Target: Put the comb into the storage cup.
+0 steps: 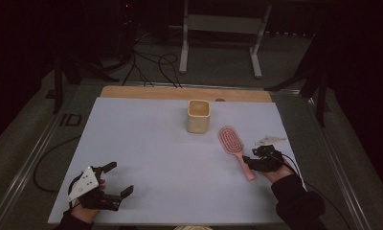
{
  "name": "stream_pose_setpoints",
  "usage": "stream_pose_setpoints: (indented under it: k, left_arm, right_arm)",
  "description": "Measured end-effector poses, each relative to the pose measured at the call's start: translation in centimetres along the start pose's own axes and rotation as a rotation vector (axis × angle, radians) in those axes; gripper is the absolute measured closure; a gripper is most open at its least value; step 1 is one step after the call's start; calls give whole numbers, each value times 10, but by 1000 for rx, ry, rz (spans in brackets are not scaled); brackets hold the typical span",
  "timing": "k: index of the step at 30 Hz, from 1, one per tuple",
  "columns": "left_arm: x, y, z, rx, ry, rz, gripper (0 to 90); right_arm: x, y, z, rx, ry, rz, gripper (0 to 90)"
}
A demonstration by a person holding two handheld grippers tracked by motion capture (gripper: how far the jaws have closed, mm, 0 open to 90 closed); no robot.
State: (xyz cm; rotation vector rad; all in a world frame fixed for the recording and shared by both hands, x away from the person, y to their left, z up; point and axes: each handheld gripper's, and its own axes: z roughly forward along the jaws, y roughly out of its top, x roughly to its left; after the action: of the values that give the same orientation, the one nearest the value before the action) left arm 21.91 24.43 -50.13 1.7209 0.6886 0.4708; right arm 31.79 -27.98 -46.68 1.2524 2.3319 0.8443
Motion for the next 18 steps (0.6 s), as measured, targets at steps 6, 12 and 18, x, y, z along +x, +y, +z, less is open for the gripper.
stream_pose_setpoints:
  k: [6,12,18]
  left_arm:
    - [0,0,0,2,-2,1,1]
    - [0,0,0,2,-2,1,1]
    - [0,0,0,2,-4,0,1]
  right_arm:
    - [2,2,3,17,18,10,305]
    - [4,5,6,42,19,14,183]
    - [7,8,9,71,32,34,83]
